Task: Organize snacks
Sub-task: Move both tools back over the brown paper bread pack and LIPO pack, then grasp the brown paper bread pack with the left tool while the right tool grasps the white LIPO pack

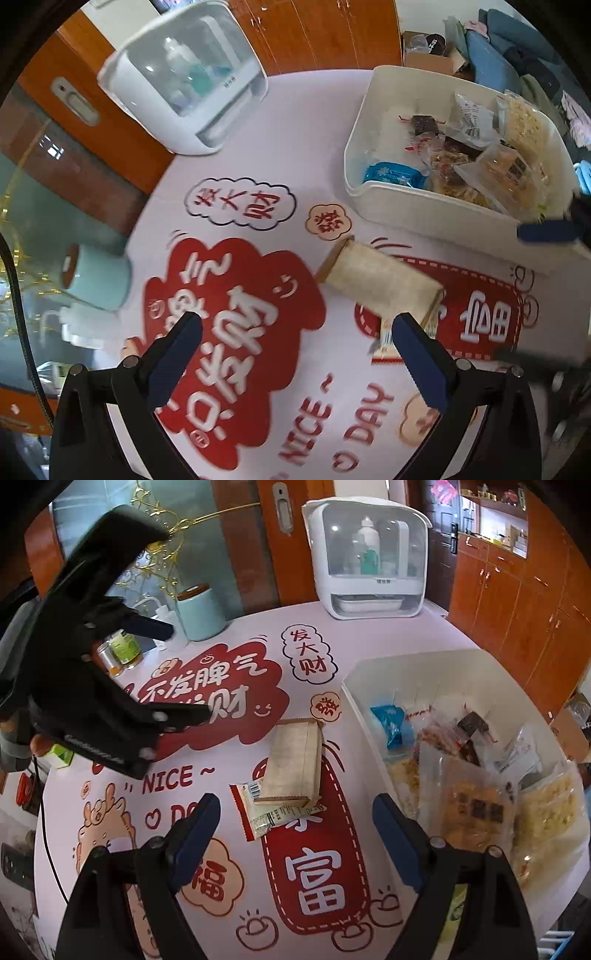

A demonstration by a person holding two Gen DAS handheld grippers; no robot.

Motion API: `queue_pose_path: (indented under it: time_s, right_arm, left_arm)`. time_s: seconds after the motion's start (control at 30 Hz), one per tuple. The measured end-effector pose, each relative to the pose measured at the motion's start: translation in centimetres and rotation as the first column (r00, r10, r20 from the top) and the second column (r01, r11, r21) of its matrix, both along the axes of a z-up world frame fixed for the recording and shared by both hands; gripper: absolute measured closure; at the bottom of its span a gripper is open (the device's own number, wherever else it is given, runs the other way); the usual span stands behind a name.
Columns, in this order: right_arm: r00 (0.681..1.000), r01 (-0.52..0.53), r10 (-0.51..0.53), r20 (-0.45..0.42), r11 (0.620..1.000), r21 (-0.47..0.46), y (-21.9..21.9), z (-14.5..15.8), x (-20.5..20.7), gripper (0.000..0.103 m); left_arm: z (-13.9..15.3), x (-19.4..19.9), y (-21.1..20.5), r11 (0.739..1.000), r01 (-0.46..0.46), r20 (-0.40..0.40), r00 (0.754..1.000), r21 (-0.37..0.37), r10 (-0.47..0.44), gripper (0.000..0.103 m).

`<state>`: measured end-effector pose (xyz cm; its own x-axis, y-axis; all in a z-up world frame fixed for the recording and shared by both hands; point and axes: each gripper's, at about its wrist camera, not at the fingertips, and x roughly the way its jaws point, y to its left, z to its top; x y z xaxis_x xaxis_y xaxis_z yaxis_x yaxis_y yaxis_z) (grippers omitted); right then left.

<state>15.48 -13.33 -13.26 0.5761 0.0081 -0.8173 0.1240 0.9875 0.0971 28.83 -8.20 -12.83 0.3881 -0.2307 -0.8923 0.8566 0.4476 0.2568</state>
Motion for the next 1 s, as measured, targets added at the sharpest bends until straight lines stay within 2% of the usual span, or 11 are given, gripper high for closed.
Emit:
queue_pose_path:
  time_s: [0.1, 0.23, 0.33, 0.43, 0.5, 0.6, 0.73, 0.8, 0.93, 1.0]
  right_arm:
    - [1.0, 0.019, -0.019, -0.008, 1.0, -0.003, 0.0, -1.3, 0.2, 0.018]
    - [0.999, 0.036, -0.036, 0.006, 0.998, -0.045, 0.1, -2.0, 0.0, 0.02]
    - [0.999, 0.048, -0.047, 0.019, 0.996, -0.072, -0.1, -2.0, -0.1, 0.02]
    - [0.998, 0.062, -0.061, 0.021, 0.995, -0.077, -0.6, -2.0, -0.2, 0.02]
    - [0.998, 0.067, -0.066, 0.016, 0.995, -0.075, -1.0, -2.0, -0.3, 0.02]
    - [0.998, 0.055, -0.055, 0.01, 0.996, -0.068, -1.1, -2.0, -0.1, 0.02]
    - [0.999, 0.049, -0.049, 0.005, 0.996, -0.075, -0.9, -2.2, 0.5, 0.02]
    - [0.999, 0.05, -0.05, 0.001, 0.997, -0.066, -0.8, -2.4, 0.7, 0.02]
    - [0.999, 0.038, -0.039, -0.011, 0.997, -0.066, -0.3, -2.9, 1.1, 0.02]
    - [0.999, 0.029, -0.03, -0.017, 0.997, -0.066, 0.0, -3.2, 1.4, 0.02]
  left_arm:
    - [-1.8, 0.9, -1.3, 0.999, -0.034, -0.06, 0.998, -0.029, 0.033, 0.001]
    - [-4.2, 2.3, -2.8, 0.991, -0.126, -0.127, 0.985, -0.055, 0.118, 0.001]
    - [-6.0, 3.3, -3.6, 0.971, -0.234, -0.161, 0.961, -0.056, 0.223, 0.003]
    - [-7.9, 4.0, -4.1, 0.936, -0.348, -0.216, 0.919, -0.048, 0.33, 0.004]
    - [-8.9, 4.1, -4.5, 0.92, -0.389, -0.246, 0.896, -0.036, 0.369, 0.004]
    - [-10.1, 3.9, -5.3, 0.915, -0.404, -0.272, 0.881, -0.007, 0.387, 0.004]
    - [-10.9, 3.4, -6.0, 0.921, -0.39, -0.221, 0.896, 0.029, 0.386, 0.004]
    - [-11.3, 3.5, -5.6, 0.916, -0.398, -0.21, 0.892, 0.054, 0.4, 0.008]
    - [-11.4, 3.9, -3.4, 0.899, -0.434, -0.261, 0.864, 0.047, 0.431, 0.023]
    - [-11.4, 4.0, -1.8, 0.888, -0.458, -0.289, 0.846, 0.037, 0.449, 0.026]
